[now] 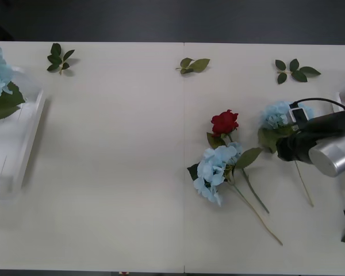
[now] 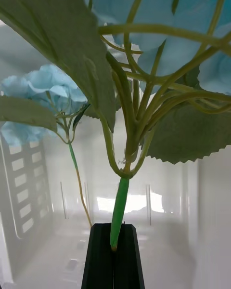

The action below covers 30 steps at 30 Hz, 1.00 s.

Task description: Put the red flowers into the right box and the blue flowers into the left box

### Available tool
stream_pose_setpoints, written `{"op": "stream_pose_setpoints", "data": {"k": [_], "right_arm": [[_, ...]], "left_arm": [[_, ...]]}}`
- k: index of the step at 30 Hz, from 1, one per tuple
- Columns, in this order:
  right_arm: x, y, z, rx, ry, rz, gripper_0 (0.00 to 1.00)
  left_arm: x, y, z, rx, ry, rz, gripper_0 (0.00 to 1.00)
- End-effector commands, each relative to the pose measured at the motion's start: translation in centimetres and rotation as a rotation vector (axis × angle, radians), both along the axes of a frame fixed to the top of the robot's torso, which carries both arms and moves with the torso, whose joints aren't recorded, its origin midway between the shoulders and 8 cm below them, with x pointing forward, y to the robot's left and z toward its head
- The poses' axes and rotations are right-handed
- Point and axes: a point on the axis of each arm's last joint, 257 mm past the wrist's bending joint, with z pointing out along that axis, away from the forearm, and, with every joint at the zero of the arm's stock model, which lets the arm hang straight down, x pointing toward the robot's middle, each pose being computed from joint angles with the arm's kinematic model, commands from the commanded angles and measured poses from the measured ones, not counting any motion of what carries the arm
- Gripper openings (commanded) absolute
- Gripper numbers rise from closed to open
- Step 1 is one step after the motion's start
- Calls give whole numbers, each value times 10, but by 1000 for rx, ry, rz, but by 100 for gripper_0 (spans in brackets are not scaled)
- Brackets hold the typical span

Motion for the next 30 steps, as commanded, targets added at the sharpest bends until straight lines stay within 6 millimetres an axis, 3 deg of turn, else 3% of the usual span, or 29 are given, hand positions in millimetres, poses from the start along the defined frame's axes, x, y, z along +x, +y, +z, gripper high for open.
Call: {"op": "stream_pose_setpoints", "data": {"k": [1, 3, 4, 11, 17, 23, 25, 27, 28, 30], "right_arm": [[14, -16, 42, 16, -51, 83, 0], [14, -17, 50, 41, -54, 98, 0], [15, -19, 66, 84, -63, 127, 0], [15, -13, 116, 215, -109, 207, 0], [2, 18, 152, 447, -136, 284, 0], [-11, 64, 194, 612, -227, 466, 0], [-13, 79, 206, 666, -261, 507, 0], [-18, 100, 222, 726, -304, 561, 0], [-19, 105, 225, 734, -313, 576, 0], [-23, 125, 239, 764, -360, 633, 0]], "left_arm": [[-1, 33, -1, 72, 18, -15, 0], [0, 36, -6, 77, 26, -22, 0], [3, 39, -16, 87, 38, -38, 0], [10, 52, -45, 114, 61, -31, 0], [12, 71, -65, 182, 84, -13, 0], [9, 83, -80, 206, 104, 2, 0], [10, 84, -81, 220, 107, -3, 19], [11, 85, -81, 231, 107, -5, 57], [11, 84, -81, 231, 106, -7, 65], [12, 83, -82, 235, 105, -15, 92]]}}
